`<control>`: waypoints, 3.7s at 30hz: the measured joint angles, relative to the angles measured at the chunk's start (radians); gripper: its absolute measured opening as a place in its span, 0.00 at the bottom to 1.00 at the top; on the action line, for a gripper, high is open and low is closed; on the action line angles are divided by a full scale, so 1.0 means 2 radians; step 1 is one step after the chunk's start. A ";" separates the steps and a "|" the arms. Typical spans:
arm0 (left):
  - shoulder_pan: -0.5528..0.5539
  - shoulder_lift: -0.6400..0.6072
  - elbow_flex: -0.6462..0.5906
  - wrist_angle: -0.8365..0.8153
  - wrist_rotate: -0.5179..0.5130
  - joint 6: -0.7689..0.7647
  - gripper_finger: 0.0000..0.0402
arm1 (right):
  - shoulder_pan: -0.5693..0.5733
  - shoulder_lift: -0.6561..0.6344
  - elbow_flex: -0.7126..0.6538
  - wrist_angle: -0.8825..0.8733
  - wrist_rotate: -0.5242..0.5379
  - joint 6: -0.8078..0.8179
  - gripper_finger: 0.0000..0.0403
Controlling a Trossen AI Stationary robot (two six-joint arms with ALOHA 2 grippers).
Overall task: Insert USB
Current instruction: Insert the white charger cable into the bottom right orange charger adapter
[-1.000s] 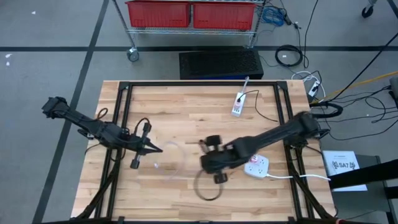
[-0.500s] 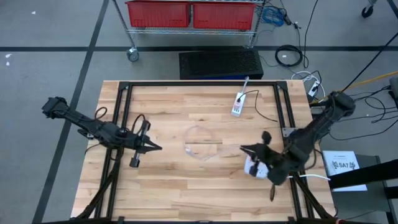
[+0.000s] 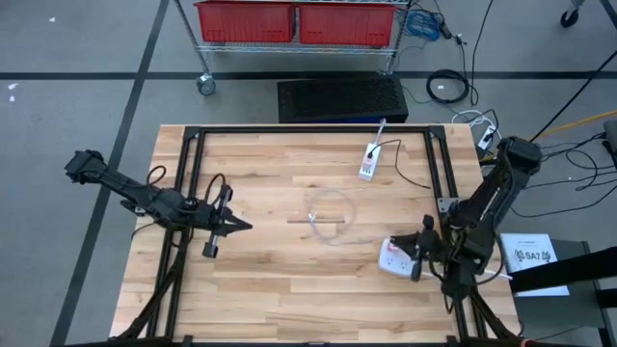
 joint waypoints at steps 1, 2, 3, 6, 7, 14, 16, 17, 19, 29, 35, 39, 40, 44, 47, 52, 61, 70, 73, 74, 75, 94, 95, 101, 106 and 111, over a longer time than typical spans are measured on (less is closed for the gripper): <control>0.000 0.000 0.000 0.000 0.000 0.000 0.00 | 0.003 0.000 -0.008 0.000 0.001 0.012 0.00; 0.000 0.000 0.000 0.000 -0.001 -0.001 0.00 | 0.005 0.000 -0.016 0.000 0.001 0.023 0.00; 0.000 0.000 0.000 0.000 -0.002 -0.004 0.00 | 0.007 0.000 -0.024 0.002 0.002 0.035 0.00; 0.000 0.000 0.000 0.000 -0.003 -0.013 0.00 | 0.016 0.000 -0.054 0.031 0.010 0.059 0.00; 0.000 0.000 0.000 0.000 -0.003 -0.013 0.00 | 0.021 0.000 -0.065 0.048 0.017 0.061 0.00; 0.000 0.000 0.000 0.000 -0.013 -0.015 0.00 | 0.034 0.000 -0.102 0.136 0.066 0.035 0.00; 0.001 0.006 0.000 0.004 -0.019 -0.025 0.00 | 0.034 0.002 -0.103 0.143 0.067 0.031 0.00; 0.002 0.013 0.000 0.008 -0.026 -0.026 0.00 | 0.034 0.004 -0.103 0.144 0.067 0.028 0.00; 0.002 0.033 0.000 0.023 -0.039 -0.026 0.00 | 0.034 0.008 -0.103 0.148 0.066 0.025 0.00; 0.033 0.187 0.017 0.089 -0.040 -0.059 0.00 | 0.042 0.058 -0.103 0.189 0.068 0.032 0.00; 0.048 0.230 0.046 0.088 0.000 -0.055 0.00 | 0.044 0.089 -0.103 0.207 0.088 0.039 0.00; 0.056 0.232 0.055 0.088 0.013 -0.052 0.00 | 0.050 0.102 -0.103 0.207 0.097 0.050 0.00; 0.057 0.232 0.056 0.086 0.013 -0.052 0.00 | 0.054 0.107 -0.103 0.207 0.099 0.055 0.00; 0.058 0.232 0.062 0.068 0.014 -0.052 0.00 | 0.063 0.121 -0.103 0.207 0.110 0.068 0.00; 0.057 0.232 0.064 0.063 0.014 -0.057 0.00 | 0.064 0.131 -0.103 0.207 0.115 0.076 0.00; 0.057 0.232 0.064 0.062 0.014 -0.062 0.00 | 0.064 0.148 -0.102 0.208 0.122 0.088 0.00; 0.057 0.232 0.064 0.063 0.014 -0.065 0.00 | 0.063 0.135 -0.090 0.205 0.102 0.064 0.00; 0.057 0.232 0.064 0.063 0.014 -0.065 0.00 | 0.056 0.126 -0.086 0.206 0.089 0.035 0.00; 0.057 0.232 0.064 0.063 0.014 -0.065 0.00 | 0.056 0.126 -0.086 0.206 0.089 0.035 0.00; 0.057 0.232 0.064 0.063 0.014 -0.065 0.00 | 0.056 0.126 -0.085 0.205 0.089 0.034 0.00; 0.057 0.232 0.064 0.063 0.014 -0.065 0.00 | 0.056 0.126 -0.082 0.204 0.088 0.030 0.00; 0.057 0.232 0.064 0.062 0.014 -0.065 0.00 | 0.041 0.127 -0.039 0.201 0.080 -0.052 0.00; 0.057 0.232 0.064 0.062 0.014 -0.065 0.00 | 0.039 0.127 -0.036 0.201 0.078 -0.059 0.00; 0.057 0.232 0.064 0.062 0.014 -0.064 0.00 | 0.009 0.119 -0.014 0.171 0.024 -0.083 0.00; 0.057 0.232 0.064 0.059 0.014 -0.065 0.00 | -0.011 0.097 0.024 0.070 -0.026 -0.083 0.00; 0.057 0.232 0.064 0.059 0.014 -0.065 0.00 | -0.008 0.071 0.059 -0.065 -0.072 -0.031 0.00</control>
